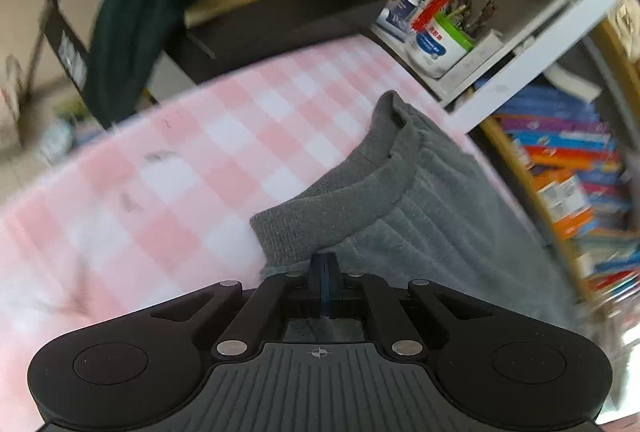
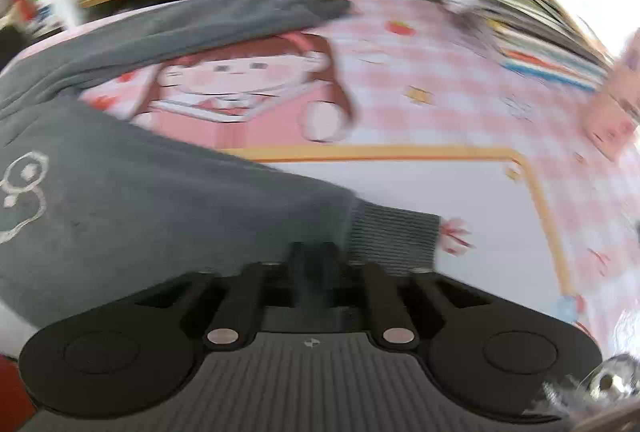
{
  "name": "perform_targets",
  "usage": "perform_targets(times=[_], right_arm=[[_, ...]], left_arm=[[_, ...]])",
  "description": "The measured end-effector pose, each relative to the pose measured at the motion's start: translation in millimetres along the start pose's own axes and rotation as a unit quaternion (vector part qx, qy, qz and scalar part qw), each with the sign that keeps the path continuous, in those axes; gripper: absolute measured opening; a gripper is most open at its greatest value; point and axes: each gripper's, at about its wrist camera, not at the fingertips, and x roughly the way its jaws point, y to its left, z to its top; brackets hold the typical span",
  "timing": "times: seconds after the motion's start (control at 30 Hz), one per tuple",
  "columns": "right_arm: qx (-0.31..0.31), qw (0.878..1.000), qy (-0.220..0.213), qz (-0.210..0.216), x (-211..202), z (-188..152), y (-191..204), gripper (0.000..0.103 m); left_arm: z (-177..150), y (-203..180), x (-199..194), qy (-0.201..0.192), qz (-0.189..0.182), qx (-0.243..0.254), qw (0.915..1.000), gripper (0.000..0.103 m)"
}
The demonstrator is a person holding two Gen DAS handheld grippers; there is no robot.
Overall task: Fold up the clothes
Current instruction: 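Lay the sweatshirt flat and open both grippers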
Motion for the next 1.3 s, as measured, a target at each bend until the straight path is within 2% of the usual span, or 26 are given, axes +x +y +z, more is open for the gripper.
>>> perform_targets(times=[0.03,0.13,0.17,0.23,0.3,0.43,0.5,0.53,0.6,0.73,0.93,1.0,1.03,1.07,1.1,1.17,1.3], right_arm=[[-0.001,1.000,-0.002,0.000,1.3,0.7,0.7,0.050],[-0.002,1.000,-0.008,-0.001,5.3,2.6,2.9,0.049],[-0.003,1.000,-0.010,-0.001,6.6,3.3,3.6,0.048],[-0.001,1.000,-0.014,-0.003,10.0,5.9,3.3,0.036],[0.017,1.000,-0.017,-0.013,17.3,15.4,-6.1,0.029],[0.053,0.998,-0.024,-0.033,31.8,34.4,-24.8,0.028],[0.053,0.998,-0.025,-0.033,38.0,42.1,-25.6,0.035],[0.049,0.998,-0.025,-0.029,39.9,44.6,-23.3,0.047],[0.041,0.999,-0.023,-0.012,39.1,45.7,-17.2,0.061],[0.025,0.999,-0.042,-0.005,22.3,33.1,-1.8,0.071],[0.051,0.998,-0.046,-0.008,6.6,5.0,9.6,0.085],[0.049,0.998,-0.041,-0.013,7.6,1.0,13.0,0.091],[0.047,0.998,-0.036,-0.016,9.0,0.4,14.3,0.096],[0.044,0.998,-0.031,-0.019,10.4,-0.2,15.7,0.099],[0.041,0.999,-0.024,-0.023,12.1,-1.0,16.9,0.103],[0.035,0.999,-0.003,-0.030,16.6,-3.0,18.5,0.103],[0.052,0.998,-0.007,-0.024,15.5,-6.6,15.0,0.103]], left_arm=[[-0.7,-0.9,-1.9,-0.004,0.011,0.006,0.9999,0.005],[-1.2,4.1,-7.6,-0.002,0.016,-0.002,0.9999,0.005],[-2.2,5.5,-9.6,-0.001,0.013,-0.002,0.9999,0.005],[-4.5,6.5,-10.7,0.003,0.003,-0.003,1.0000,0.005],[-7.3,7.0,-7.7,0.009,-0.009,-0.006,0.9999,0.005],[-12.3,5.0,-3.0,0.012,-0.023,-0.009,0.9996,0.005],[-12.4,5.4,-2.5,0.013,-0.027,-0.009,0.9995,0.005],[-12.4,6.3,-3.1,0.014,-0.030,-0.010,0.9994,0.005],[-13.0,6.3,-6.6,0.015,-0.037,-0.009,0.9992,0.005],[-18.9,-5.5,-16.9,0.000,-0.044,0.024,0.9987,0.019],[-27.9,-23.2,-32.2,-0.023,-0.055,0.072,0.9956,0.036],[-30.7,-32.8,-32.8,-0.028,-0.052,0.097,0.9935,0.050],[-32.0,-38.7,-31.7,-0.028,-0.049,0.113,0.9920,0.064],[-33.4,-44.6,-30.6,-0.029,-0.046,0.128,0.9903,0.074],[-34.7,-50.5,-29.5,-0.030,-0.043,0.143,0.9883,0.077],[-37.2,-60.9,-27.2,-0.031,-0.037,0.170,0.9843,0.080],[-38.1,-53.7,-24.2,-0.017,-0.039,0.158,0.9865,0.080]])
